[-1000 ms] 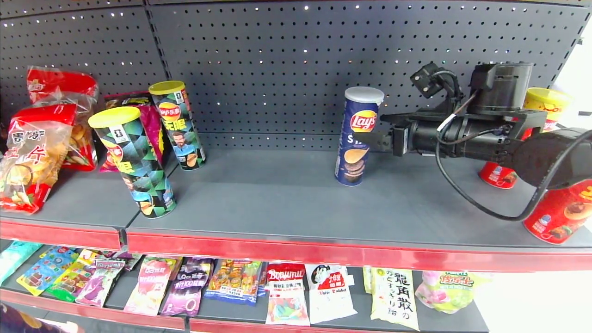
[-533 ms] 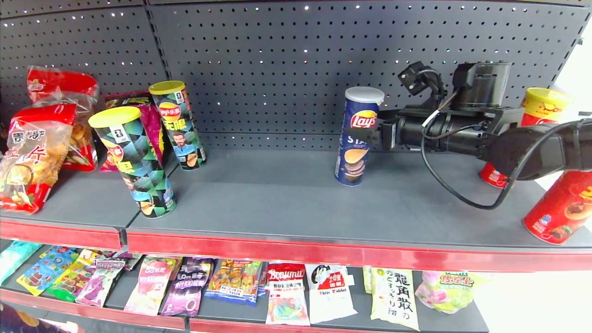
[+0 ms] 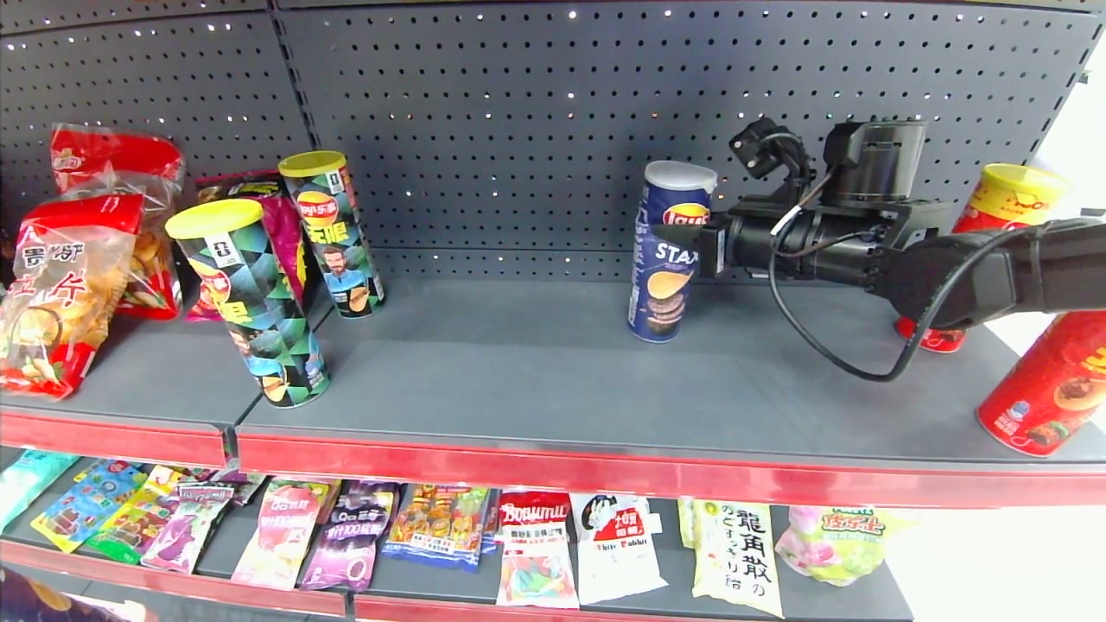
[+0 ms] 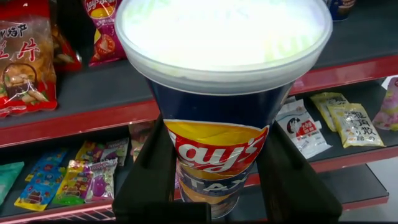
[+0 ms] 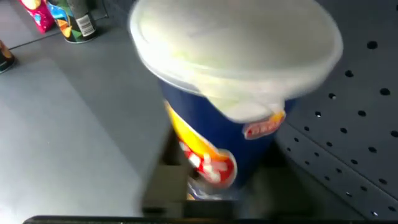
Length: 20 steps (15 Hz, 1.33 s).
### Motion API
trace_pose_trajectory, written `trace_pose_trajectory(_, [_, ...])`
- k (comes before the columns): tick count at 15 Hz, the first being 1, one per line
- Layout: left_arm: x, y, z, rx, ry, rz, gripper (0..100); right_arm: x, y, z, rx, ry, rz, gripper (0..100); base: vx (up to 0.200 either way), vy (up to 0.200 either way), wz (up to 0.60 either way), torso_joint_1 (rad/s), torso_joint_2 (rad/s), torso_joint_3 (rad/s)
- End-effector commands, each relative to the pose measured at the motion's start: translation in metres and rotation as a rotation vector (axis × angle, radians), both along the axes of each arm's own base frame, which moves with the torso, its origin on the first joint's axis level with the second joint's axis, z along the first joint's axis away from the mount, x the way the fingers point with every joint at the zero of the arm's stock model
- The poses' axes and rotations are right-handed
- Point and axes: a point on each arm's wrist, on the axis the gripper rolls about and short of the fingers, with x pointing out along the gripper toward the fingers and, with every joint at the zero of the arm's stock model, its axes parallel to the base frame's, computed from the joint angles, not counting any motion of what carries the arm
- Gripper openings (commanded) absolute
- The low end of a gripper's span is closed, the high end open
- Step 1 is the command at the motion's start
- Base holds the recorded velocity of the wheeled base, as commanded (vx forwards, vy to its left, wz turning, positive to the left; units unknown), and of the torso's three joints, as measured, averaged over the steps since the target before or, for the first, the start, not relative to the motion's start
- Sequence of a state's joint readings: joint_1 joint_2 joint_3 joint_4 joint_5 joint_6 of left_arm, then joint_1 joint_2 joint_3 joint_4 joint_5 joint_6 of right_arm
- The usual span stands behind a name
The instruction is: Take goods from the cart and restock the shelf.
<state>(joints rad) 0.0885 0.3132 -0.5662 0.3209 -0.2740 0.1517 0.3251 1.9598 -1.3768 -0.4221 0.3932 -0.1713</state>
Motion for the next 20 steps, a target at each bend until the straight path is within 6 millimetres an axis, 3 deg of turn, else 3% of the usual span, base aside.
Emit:
trace_pose_trajectory(1, [0.0,0.0,0.0,0.0,0.001,0.001,0,-0.008,0.003,0.007,0.003,-0.014,0.006,0,0.0,0.0,0.0,0.0,0.0,0.0])
trace_pose_trajectory(4, [0.0,0.0,-0.001,0.0,0.004,0.003,0,-0.05,0.016,0.031,0.006,-0.053,-0.047,0,0.0,0.0,0.0,0.0,0.0,0.0])
trace_pose_trajectory(5, [0.0,0.0,-0.001,0.0,0.004,0.003,0,-0.058,0.018,0.033,0.007,-0.054,-0.044,0,0.0,0.0,0.0,0.0,0.0,0.0])
trace_pose_trajectory(6, [0.0,0.0,-0.001,0.0,0.003,0.003,0,-0.079,0.023,0.036,0.011,-0.051,-0.05,0,0.0,0.0,0.0,0.0,0.0,0.0])
trace_pose_trajectory(10, [0.0,0.0,-0.001,0.0,0.004,0.001,0,-0.123,0.024,0.021,0.023,0.024,-0.115,0,0.0,0.0,0.0,0.0,0.0,0.0])
trace_pose_trajectory(13, [-0.001,0.0,-0.002,0.0,0.0,0.003,0,-0.132,0.03,0.004,0.055,-0.044,-0.198,0,0.0,0.0,0.0,0.0,0.0,0.0])
trace_pose_trajectory(17, [-0.002,0.0,-0.002,0.001,-0.003,0.003,0,-0.149,0.037,-0.013,0.016,-0.008,-0.159,0,0.0,0.0,0.0,0.0,0.0,0.0])
trace_pose_trajectory(20, [-0.002,0.0,-0.002,0.001,-0.008,0.005,0,-0.15,0.037,-0.015,0.01,-0.001,-0.156,0,0.0,0.0,0.0,0.0,0.0,0.0])
